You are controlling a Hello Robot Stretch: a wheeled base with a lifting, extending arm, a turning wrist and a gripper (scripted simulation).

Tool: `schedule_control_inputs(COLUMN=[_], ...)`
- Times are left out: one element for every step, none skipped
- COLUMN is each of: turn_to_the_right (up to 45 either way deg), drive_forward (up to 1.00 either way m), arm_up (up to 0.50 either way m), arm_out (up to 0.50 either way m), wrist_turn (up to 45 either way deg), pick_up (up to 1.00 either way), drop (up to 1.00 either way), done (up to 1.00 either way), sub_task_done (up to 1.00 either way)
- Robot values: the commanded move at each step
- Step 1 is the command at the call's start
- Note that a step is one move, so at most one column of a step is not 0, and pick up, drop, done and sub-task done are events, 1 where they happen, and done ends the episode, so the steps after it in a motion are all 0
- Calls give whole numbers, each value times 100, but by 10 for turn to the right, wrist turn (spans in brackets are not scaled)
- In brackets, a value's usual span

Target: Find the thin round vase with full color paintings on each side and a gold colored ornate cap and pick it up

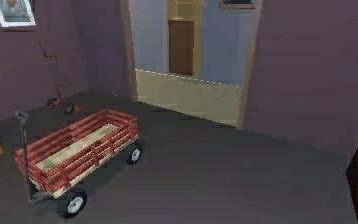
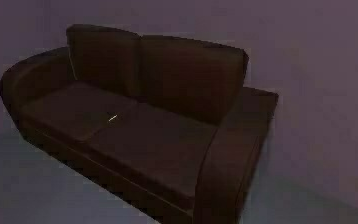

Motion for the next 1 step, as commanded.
schedule_control_inputs(turn_to_the_right=[60], drive_forward=[0], arm_up=[0], arm_out=[0], wrist_turn=[0], pick_up=[0], drop=[0], done=[0], sub_task_done=[0])
